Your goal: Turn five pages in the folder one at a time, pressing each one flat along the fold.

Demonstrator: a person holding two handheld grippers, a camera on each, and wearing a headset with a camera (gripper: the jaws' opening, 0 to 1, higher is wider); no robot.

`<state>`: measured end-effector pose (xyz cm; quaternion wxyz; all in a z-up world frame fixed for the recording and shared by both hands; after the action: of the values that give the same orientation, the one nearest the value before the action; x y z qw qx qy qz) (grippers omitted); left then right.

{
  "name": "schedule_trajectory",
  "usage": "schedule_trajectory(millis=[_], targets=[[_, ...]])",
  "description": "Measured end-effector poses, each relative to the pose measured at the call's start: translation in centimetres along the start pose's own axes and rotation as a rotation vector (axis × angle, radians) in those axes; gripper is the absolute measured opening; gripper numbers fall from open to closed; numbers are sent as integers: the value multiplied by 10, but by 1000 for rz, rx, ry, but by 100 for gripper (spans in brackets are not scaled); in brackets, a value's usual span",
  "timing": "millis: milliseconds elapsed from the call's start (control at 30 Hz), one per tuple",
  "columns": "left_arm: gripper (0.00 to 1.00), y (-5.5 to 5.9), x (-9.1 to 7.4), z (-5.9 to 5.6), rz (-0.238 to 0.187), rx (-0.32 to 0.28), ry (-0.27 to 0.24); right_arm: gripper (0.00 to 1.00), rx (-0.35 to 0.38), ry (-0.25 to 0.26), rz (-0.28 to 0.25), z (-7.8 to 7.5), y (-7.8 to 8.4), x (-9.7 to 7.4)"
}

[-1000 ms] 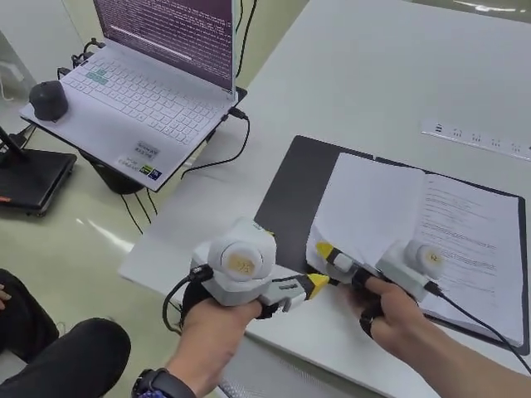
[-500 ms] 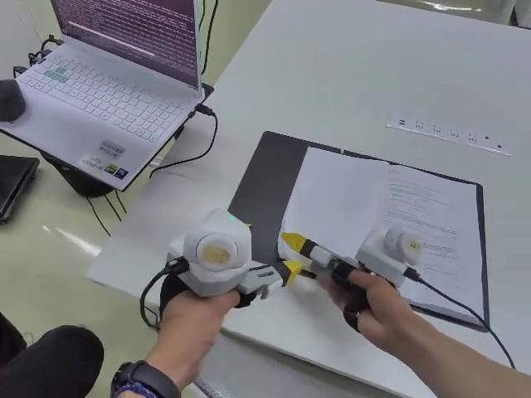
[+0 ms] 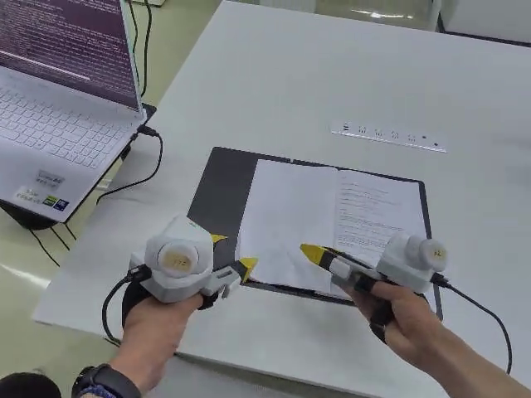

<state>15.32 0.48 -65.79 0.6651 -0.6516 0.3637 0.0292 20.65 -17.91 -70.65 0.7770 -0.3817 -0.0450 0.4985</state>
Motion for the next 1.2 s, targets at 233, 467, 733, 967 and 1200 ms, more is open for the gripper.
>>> schedule_trajectory(millis=[233, 467, 733, 967, 1200], targets=[[14, 1, 22, -1, 34, 5, 26, 27, 17, 53, -31, -18, -3, -24], [2, 24, 46, 8, 137, -7, 24, 26, 33, 75, -43, -27, -2, -35], [0, 48, 61, 16, 213, -65, 19, 22, 53, 93, -52, -34, 0, -37], [0, 68, 68, 15, 266, -99, -1, 21, 75, 97, -86, -37, -4, -31], [0, 67, 64, 12, 260, -117, -2, 18, 40, 88, -44, -45, -10, -18]])
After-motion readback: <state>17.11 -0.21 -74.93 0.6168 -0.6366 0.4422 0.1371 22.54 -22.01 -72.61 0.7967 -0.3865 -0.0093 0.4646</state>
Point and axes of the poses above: the centre of the closed fingertips' face, and the gripper's own axes: x roughly forward along the fingers, z roughly to its left, y roughly out of its underside, the point moved 5 cm from there along -x, roughly backward along the fingers
